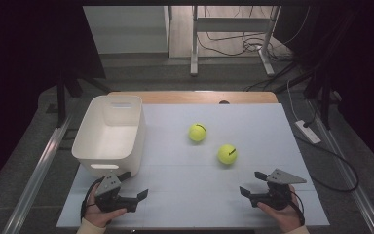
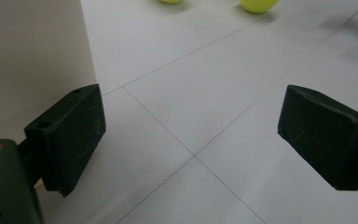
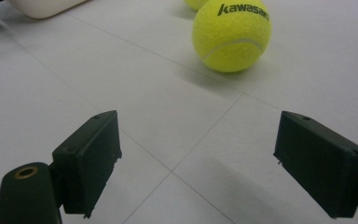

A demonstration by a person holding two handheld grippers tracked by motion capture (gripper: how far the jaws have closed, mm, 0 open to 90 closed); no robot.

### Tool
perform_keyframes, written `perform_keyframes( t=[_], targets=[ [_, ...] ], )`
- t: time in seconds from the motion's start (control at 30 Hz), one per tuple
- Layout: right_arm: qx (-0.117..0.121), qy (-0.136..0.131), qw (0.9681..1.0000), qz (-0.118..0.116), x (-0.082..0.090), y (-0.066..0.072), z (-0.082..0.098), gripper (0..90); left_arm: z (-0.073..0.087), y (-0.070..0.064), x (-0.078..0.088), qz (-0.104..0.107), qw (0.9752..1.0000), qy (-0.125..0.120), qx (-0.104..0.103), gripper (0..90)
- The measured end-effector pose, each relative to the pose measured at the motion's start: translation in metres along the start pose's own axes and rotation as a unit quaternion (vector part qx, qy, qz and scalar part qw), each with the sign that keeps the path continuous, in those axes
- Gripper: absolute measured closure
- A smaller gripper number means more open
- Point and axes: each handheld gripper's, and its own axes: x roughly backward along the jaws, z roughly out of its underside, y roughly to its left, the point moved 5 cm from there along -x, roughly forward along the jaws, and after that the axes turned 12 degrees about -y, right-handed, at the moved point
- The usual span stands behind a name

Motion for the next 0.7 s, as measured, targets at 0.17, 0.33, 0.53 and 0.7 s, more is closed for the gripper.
perform_keyframes(
  t=[0.17, 0.33, 0.53, 0.7],
  targets=[
    [-0.002, 0.000, 1.0000, 0.000, 0.0005, -0.0002, 0.0007, 14.0, -0.0007, -0.0005, 0.0001, 0.001, 1.0000, -0.001, 0.000, 8.5],
    [-0.002, 0.001, 1.0000, 0.000, 0.0011, -0.0003, 0.0007, 14.0, -0.0016, -0.0015, -0.0002, 0.001, 1.0000, -0.002, -0.001, 8.5],
    [-0.001, 0.000, 1.0000, 0.000, 0.0013, -0.0008, 0.0005, 14.0, -0.0015, -0.0025, -0.0002, 0.001, 1.0000, -0.001, -0.002, 8.5],
    [-0.001, 0.001, 1.0000, -0.002, 0.0006, -0.0005, 0.0004, 14.0, -0.0017, -0.0017, 0.0015, -0.001, 1.0000, -0.002, 0.000, 8.5]
  ],
)
